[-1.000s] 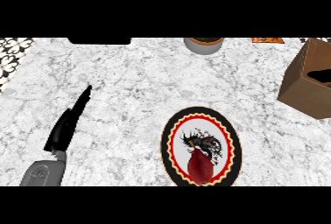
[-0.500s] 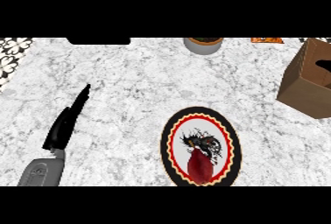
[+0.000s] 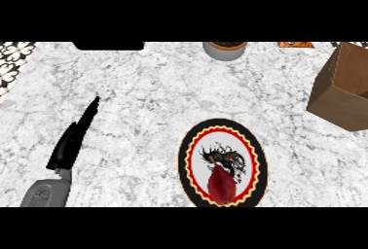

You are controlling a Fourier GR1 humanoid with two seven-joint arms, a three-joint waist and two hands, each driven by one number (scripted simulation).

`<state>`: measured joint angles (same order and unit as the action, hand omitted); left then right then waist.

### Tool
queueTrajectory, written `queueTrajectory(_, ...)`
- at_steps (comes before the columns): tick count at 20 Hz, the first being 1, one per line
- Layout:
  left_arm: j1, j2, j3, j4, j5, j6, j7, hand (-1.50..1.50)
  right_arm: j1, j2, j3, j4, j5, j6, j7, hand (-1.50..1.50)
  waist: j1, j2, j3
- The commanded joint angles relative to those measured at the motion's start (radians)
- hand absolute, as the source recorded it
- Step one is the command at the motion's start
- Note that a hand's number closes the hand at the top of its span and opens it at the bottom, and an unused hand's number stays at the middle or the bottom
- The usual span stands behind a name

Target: Pick the eggplant from the plate and place it in the cardboard box

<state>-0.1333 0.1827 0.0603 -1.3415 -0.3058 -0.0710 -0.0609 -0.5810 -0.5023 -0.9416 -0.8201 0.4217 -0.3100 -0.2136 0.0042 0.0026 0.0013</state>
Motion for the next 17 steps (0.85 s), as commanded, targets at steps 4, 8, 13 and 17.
queueTrajectory(4, 0.003, -0.005, 0.001, -0.013, 0.003, -0.007, 0.023, 0.00, 0.128, -0.088, -0.116, 0.104, -0.175, 0.028, -0.237, -1.50, -0.001, 0.000, 0.000)
queueTrajectory(8, -0.009, 0.015, 0.027, 0.080, -0.005, 0.004, -0.071, 0.00, 0.194, -0.132, -0.157, 0.190, -0.250, 0.081, -0.329, -1.50, -0.006, 0.002, 0.000)
queueTrajectory(13, 0.000, 0.030, 0.024, 0.005, 0.005, -0.034, -0.006, 0.00, 0.252, -0.194, -0.117, 0.282, -0.293, 0.103, -0.386, -1.50, -0.001, -0.001, 0.000)
queueTrajectory(17, 0.022, -0.034, -0.023, -0.014, -0.029, 0.014, 0.005, 0.00, 0.223, -0.283, -0.085, 0.424, -0.303, 0.123, -0.449, -1.50, 0.007, 0.001, 0.001)
